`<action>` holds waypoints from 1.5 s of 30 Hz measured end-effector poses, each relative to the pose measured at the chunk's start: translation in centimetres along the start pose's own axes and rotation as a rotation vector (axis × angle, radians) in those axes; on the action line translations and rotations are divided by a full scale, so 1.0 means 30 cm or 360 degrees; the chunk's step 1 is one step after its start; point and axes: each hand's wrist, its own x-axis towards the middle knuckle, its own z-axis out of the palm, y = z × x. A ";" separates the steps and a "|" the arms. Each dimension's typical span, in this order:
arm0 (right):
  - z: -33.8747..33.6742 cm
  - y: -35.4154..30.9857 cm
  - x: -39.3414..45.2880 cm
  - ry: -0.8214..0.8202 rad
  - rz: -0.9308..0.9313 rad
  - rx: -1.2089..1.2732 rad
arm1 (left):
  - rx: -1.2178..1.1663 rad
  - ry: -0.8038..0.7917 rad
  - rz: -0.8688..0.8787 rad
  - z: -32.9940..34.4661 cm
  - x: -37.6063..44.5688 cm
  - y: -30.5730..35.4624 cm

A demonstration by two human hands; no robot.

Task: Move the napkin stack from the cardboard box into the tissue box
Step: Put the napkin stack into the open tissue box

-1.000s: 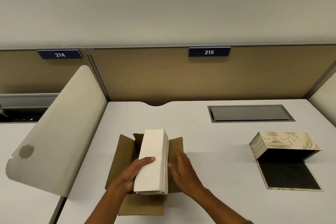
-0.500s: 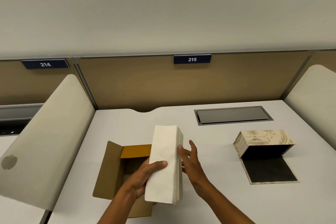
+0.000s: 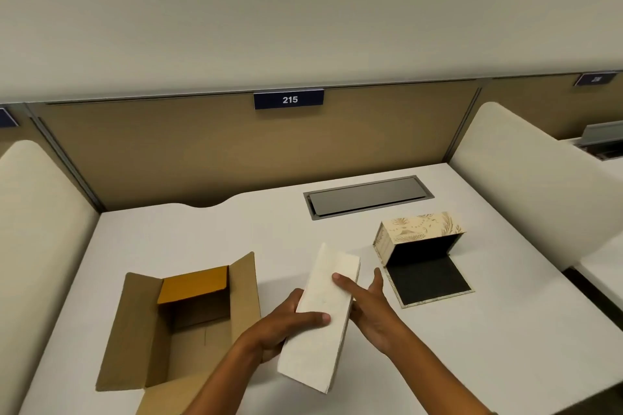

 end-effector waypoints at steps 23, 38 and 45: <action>-0.658 -0.184 0.048 0.0038 -0.0024 0.0553 | -0.0056 0.0182 0.0010 0.406 0.291 0.010; -1.136 -0.347 0.159 -0.0218 -0.0216 -0.0353 | 0.0009 0.0699 0.0301 0.608 0.526 0.035; -1.240 -0.377 0.226 -0.0287 -0.0280 -0.0867 | 0.0319 0.0829 0.0382 0.658 0.625 0.034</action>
